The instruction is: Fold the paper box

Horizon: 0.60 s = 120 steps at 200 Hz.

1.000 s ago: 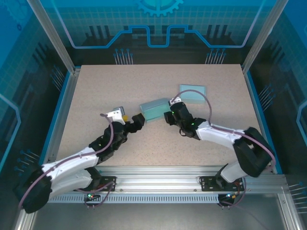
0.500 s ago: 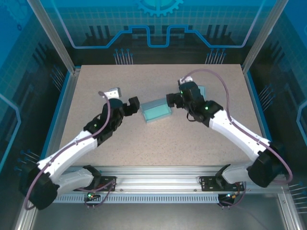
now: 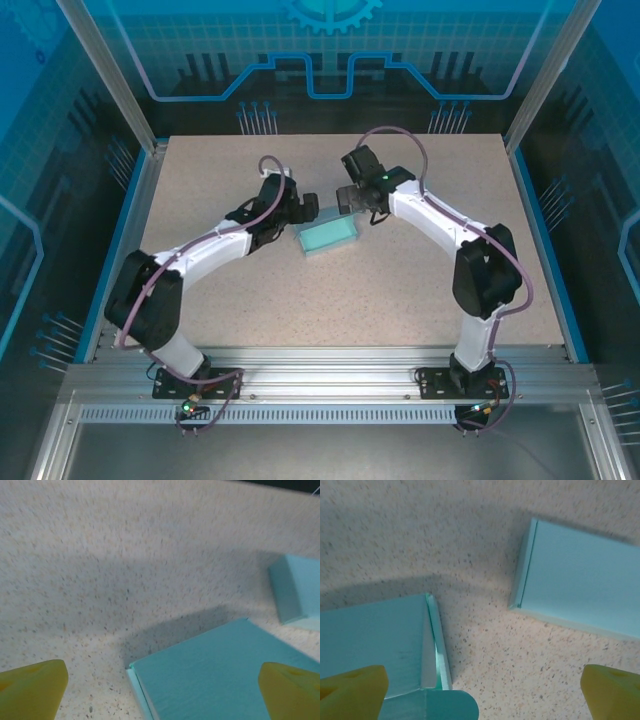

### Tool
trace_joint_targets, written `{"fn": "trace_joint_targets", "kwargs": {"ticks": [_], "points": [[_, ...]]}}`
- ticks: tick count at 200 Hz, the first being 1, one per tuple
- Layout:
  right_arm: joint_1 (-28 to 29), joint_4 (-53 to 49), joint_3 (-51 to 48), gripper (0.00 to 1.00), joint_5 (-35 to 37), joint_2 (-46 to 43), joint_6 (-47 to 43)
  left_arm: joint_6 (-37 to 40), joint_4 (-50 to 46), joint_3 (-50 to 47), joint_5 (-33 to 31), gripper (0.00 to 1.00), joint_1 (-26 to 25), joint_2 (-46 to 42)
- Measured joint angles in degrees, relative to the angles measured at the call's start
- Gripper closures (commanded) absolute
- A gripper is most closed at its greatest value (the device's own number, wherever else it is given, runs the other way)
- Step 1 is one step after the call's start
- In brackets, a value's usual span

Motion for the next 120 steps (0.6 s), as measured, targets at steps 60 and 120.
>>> {"fn": "trace_joint_targets", "kwargs": {"ticks": [60, 120], "points": [[-2.0, 1.0, -3.6, 0.00, -3.9, 1.0, 1.9, -2.1, -0.5, -0.7, 2.2, 0.01, 0.0, 3.6], [-2.4, 3.5, -9.5, 0.00, -6.4, 2.1, 3.8, -6.6, 0.5, -6.4, 3.3, 0.01, 0.0, 6.6]]}}
